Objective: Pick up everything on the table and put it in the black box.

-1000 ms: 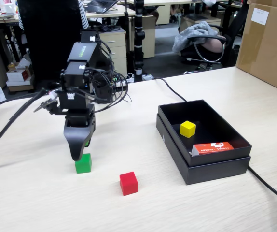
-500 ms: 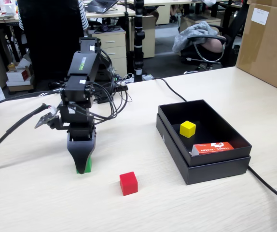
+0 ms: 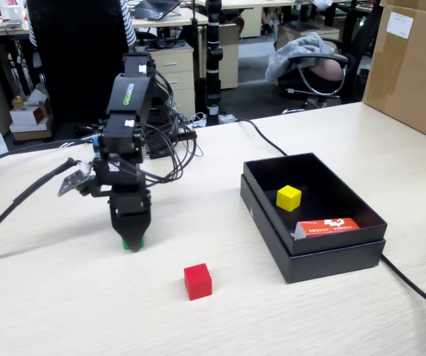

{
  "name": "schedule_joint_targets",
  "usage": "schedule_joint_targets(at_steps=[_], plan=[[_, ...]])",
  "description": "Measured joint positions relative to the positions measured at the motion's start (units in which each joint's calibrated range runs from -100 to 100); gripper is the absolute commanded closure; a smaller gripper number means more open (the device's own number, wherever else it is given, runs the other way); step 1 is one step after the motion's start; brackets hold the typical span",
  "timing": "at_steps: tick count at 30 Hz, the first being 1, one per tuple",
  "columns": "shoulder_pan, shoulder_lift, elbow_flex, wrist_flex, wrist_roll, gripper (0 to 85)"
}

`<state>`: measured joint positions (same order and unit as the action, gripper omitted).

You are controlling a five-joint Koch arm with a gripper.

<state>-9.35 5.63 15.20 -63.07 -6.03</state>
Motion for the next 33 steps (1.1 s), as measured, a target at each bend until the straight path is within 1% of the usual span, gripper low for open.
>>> schedule_joint_targets(at_steps=[2, 3, 6, 10, 11, 12, 14, 15, 16, 17, 20, 21, 22, 25, 26, 27, 29, 33], plan=[[1.66, -9.84, -3.83, 0.00, -0.10, 84.6], [1.71, -10.36, -4.02, 0.00, -0.10, 84.6], [4.84, -23.17, -9.13, -0.08, 0.20, 84.6], [10.45, -34.95, -10.41, -0.46, 0.73, 84.6], [13.87, -38.45, -10.41, -1.78, 1.71, 84.6], [14.02, -38.58, -10.41, -1.94, 1.81, 84.6], [17.44, -39.09, -8.31, -4.18, 2.78, 84.6], [20.42, -38.96, -4.20, -6.12, 3.76, 84.6], [21.44, -38.96, -0.09, -6.50, 4.15, 84.6], [21.44, -38.96, 0.00, -6.50, 4.15, 84.6], [23.83, -31.33, 7.03, -6.74, 5.57, 84.6], [25.20, -24.98, 11.50, -6.66, 6.64, 84.6], [25.20, -24.72, 11.68, -6.74, 6.74, 84.6], [25.54, -8.03, 21.18, -6.66, 7.67, 84.6], [25.54, -7.90, 21.18, -6.66, 7.62, 84.6], [25.20, -1.29, 23.64, -6.66, 8.01, 84.6], [24.57, 4.01, 24.74, -6.74, 8.79, 84.6], [23.20, 9.32, 24.74, -6.66, 8.74, 84.6]])
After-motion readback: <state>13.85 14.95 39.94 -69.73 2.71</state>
